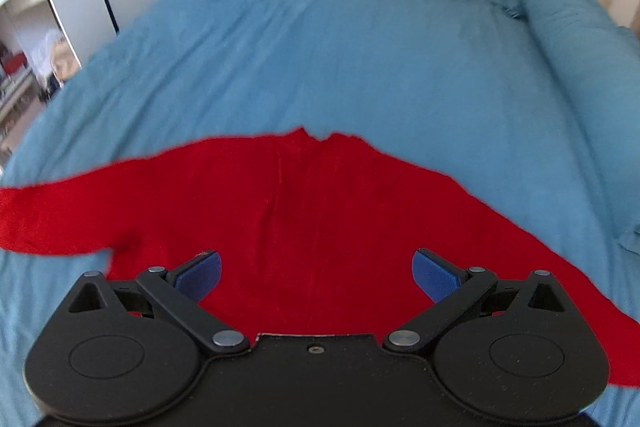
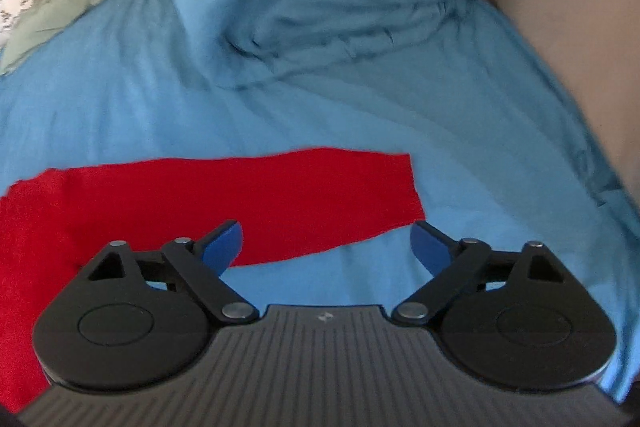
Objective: Fold small clothes
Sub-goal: 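Lower the right gripper onto the sweater's sleeve cuff and close it, then lift the cuff with the right gripper and lay the sleeve across the body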
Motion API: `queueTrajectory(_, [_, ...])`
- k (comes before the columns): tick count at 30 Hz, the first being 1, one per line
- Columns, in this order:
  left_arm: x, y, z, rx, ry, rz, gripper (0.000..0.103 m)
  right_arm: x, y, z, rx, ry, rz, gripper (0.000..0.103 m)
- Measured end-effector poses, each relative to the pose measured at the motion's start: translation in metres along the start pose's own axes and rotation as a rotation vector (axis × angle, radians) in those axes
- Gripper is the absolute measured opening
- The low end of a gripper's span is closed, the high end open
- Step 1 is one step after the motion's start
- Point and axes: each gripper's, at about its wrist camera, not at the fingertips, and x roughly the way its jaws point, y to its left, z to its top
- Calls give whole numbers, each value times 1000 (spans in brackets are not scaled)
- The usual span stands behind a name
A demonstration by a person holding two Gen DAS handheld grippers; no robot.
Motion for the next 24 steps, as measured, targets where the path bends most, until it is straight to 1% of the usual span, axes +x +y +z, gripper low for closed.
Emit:
queueTrajectory(4, [52, -2, -6, -36, 41, 23, 103, 61, -21, -13, 93, 37, -12, 93])
queueTrajectory(7, [86, -2, -10, -35, 62, 36, 103, 90, -38, -22, 189, 46, -26, 90])
queueTrajectory(9, [105, -3, -11, -20, 69, 49, 103, 104, -47, -27, 240, 49, -27, 85])
queueTrajectory(10, [114, -3, -11, -15, 71, 56, 103, 108, -51, -29, 260, 50, -28, 80])
queueTrajectory(11, [121, -2, -10, -12, 72, 60, 103, 113, -54, -30, 282, 45, -25, 79])
queueTrajectory(12, [130, -3, -12, -9, 72, 63, 103, 116, -56, -31, 298, 32, -15, 79])
queueTrajectory(15, [147, -2, -8, -8, 63, 75, 103, 120, -58, -27, 322, -20, 2, 72])
queueTrajectory(16, [151, -1, -6, -11, 58, 82, 103, 120, -58, -25, 323, -40, 5, 66])
queueTrajectory(17, [158, 0, -3, -20, 55, 88, 103, 118, -58, -23, 325, -54, 7, 56])
queueTrajectory(18, [163, 1, -1, -27, 53, 90, 103, 118, -57, -21, 323, -68, 10, 48])
queueTrajectory(19, [168, 2, 2, -33, 54, 93, 103, 117, -55, -19, 316, -77, 11, 34])
queueTrajectory(20, [174, 3, 4, -35, 55, 95, 103, 117, -52, -16, 310, -83, 11, 29])
queueTrajectory(22, [183, 2, 6, -26, 60, 104, 103, 115, -44, -8, 294, -108, 9, 25])
queueTrajectory(24, [191, 1, 7, -16, 67, 116, 103, 107, -32, 2, 278, -140, 25, 24])
